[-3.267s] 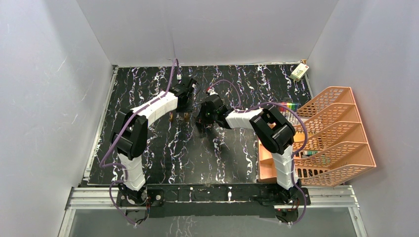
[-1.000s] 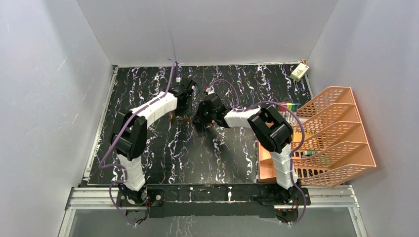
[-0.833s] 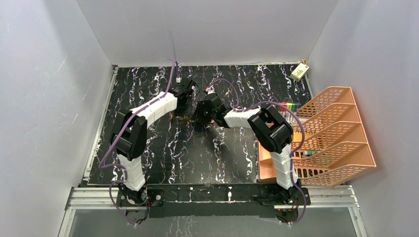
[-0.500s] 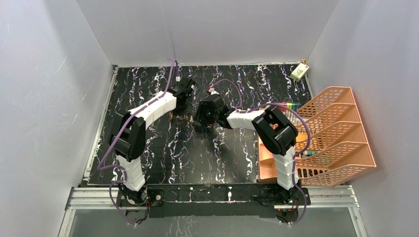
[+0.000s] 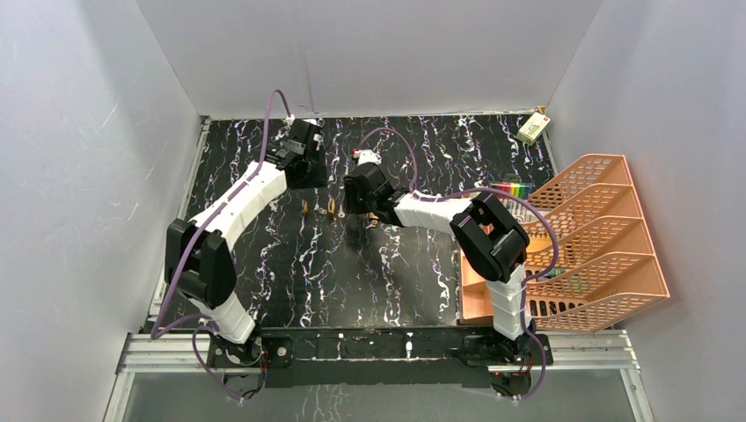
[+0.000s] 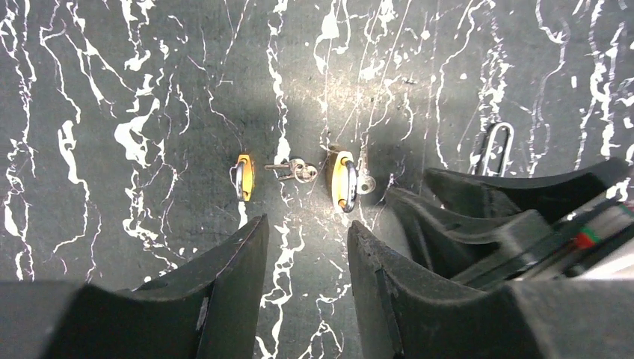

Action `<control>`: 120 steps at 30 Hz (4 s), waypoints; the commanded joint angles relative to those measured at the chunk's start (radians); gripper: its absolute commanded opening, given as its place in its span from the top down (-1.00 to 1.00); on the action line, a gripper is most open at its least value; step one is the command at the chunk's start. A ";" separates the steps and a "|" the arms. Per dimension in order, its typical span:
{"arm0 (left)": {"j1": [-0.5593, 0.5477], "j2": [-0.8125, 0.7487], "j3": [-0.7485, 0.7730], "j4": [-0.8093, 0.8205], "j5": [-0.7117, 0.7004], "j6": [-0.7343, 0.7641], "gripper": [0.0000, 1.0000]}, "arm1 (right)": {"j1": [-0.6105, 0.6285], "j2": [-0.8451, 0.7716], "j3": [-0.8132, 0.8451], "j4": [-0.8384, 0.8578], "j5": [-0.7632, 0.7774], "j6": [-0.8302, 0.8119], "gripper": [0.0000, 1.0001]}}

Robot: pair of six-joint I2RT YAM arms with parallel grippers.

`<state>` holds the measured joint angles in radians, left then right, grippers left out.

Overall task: Lock with the key
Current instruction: Place the key at the center of the board, then pick up the lock from the center of the board.

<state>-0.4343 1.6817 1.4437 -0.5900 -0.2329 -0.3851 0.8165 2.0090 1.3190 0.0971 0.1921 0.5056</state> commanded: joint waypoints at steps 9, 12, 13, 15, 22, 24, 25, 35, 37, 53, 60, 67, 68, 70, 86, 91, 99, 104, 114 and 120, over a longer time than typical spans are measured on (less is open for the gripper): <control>0.056 -0.138 -0.044 -0.007 0.048 0.029 0.15 | 0.064 0.114 0.195 -0.075 0.140 -0.129 0.26; 0.069 -0.144 -0.045 -0.005 0.060 0.033 0.15 | 0.071 0.131 0.210 -0.090 0.155 -0.133 0.27; 0.073 -0.146 -0.045 -0.005 0.063 0.035 0.15 | 0.071 0.136 0.213 -0.092 0.157 -0.134 0.27; 0.077 -0.147 -0.046 -0.002 0.068 0.038 0.15 | 0.073 0.145 0.222 -0.095 0.158 -0.134 0.27; 0.089 -0.158 -0.069 0.005 0.078 0.041 0.15 | 0.086 0.170 0.264 -0.096 0.167 -0.145 0.29; 0.096 -0.163 -0.072 0.005 0.081 0.043 0.16 | 0.092 0.180 0.280 -0.127 0.174 -0.152 0.30; 0.098 -0.166 -0.074 0.005 0.080 0.044 0.16 | 0.095 0.186 0.286 -0.131 0.179 -0.156 0.30; 0.120 -0.179 -0.075 0.005 0.096 0.058 0.16 | 0.113 0.206 0.287 -0.144 0.234 -0.172 0.35; 0.121 -0.178 -0.075 0.004 0.097 0.058 0.16 | 0.116 0.209 0.287 -0.146 0.242 -0.176 0.36; 0.132 -0.193 -0.089 0.003 0.097 0.064 0.16 | 0.108 0.190 0.218 -0.132 0.261 -0.164 0.39; 0.139 -0.204 -0.095 -0.002 0.095 0.065 0.16 | 0.093 0.163 0.159 -0.120 0.244 -0.136 0.45; 0.141 -0.209 -0.098 -0.001 0.096 0.066 0.16 | 0.092 0.142 0.129 -0.126 0.263 -0.140 0.56; 0.143 -0.210 -0.098 -0.001 0.096 0.066 0.16 | 0.090 0.140 0.127 -0.128 0.267 -0.141 0.56; 0.144 -0.212 -0.101 -0.002 0.096 0.067 0.16 | 0.087 0.135 0.118 -0.128 0.271 -0.141 0.56; 0.152 -0.226 -0.104 -0.007 0.098 0.070 0.15 | 0.018 -0.043 0.112 0.020 0.146 -0.203 0.19; 0.158 -0.233 -0.119 -0.002 0.098 0.068 0.15 | -0.023 -0.116 0.068 -0.030 0.150 -0.181 -0.11; 0.160 -0.250 -0.152 0.020 0.117 0.055 0.14 | -0.031 -0.097 0.071 -0.345 0.175 0.017 -0.17; 0.160 -0.252 -0.161 0.022 0.122 0.055 0.14 | -0.026 -0.069 0.083 -0.426 0.144 0.099 -0.14; 0.160 -0.250 -0.173 0.032 0.132 0.060 0.14 | -0.022 0.093 0.227 -0.547 0.139 0.137 -0.15; 0.162 -0.255 -0.187 0.037 0.130 0.070 0.13 | -0.022 0.118 0.243 -0.546 0.132 0.151 -0.12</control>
<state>-0.2821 1.4780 1.2690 -0.5476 -0.1139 -0.3313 0.7929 2.0964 1.5265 -0.4007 0.3309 0.6254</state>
